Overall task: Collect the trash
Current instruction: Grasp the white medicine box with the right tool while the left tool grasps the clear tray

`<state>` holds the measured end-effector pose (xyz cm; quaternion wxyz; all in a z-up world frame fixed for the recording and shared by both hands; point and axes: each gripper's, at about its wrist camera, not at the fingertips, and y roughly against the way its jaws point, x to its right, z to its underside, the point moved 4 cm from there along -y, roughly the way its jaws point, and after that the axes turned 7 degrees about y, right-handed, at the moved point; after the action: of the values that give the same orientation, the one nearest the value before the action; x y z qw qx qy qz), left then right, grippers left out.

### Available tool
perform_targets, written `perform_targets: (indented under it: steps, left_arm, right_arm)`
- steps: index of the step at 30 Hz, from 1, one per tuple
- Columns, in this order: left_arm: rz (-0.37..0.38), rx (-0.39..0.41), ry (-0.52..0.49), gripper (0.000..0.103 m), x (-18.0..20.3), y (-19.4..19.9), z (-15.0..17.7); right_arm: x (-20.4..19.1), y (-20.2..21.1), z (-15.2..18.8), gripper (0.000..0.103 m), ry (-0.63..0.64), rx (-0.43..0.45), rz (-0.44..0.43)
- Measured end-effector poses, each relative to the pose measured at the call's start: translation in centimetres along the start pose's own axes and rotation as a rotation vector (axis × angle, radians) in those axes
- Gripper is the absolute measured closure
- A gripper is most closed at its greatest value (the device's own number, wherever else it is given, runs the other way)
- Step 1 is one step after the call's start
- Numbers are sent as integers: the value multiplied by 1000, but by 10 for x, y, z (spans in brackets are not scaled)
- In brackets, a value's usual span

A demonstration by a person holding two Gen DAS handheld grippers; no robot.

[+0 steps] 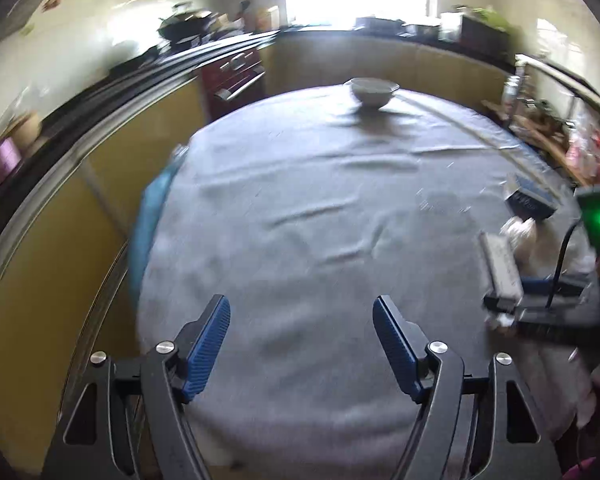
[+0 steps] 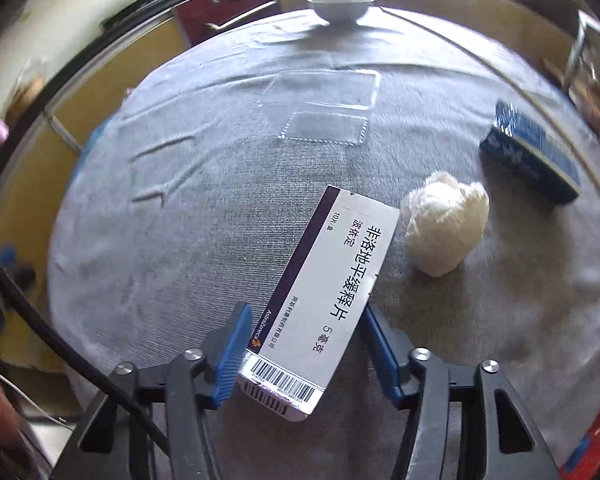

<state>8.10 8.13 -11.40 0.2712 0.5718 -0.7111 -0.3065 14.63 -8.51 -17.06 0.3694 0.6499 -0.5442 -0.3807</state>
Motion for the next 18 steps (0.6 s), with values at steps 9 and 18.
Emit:
perform_targets:
  steps: [9,18]
  left_arm:
    - [275,-16,-194,23,69,-51,-65]
    - [420,-92,-512,21,155,-99,-99]
  right_arm:
    - [12,15,27,49,92,32,-73]
    - [42,38,66,50,7,-6,-216]
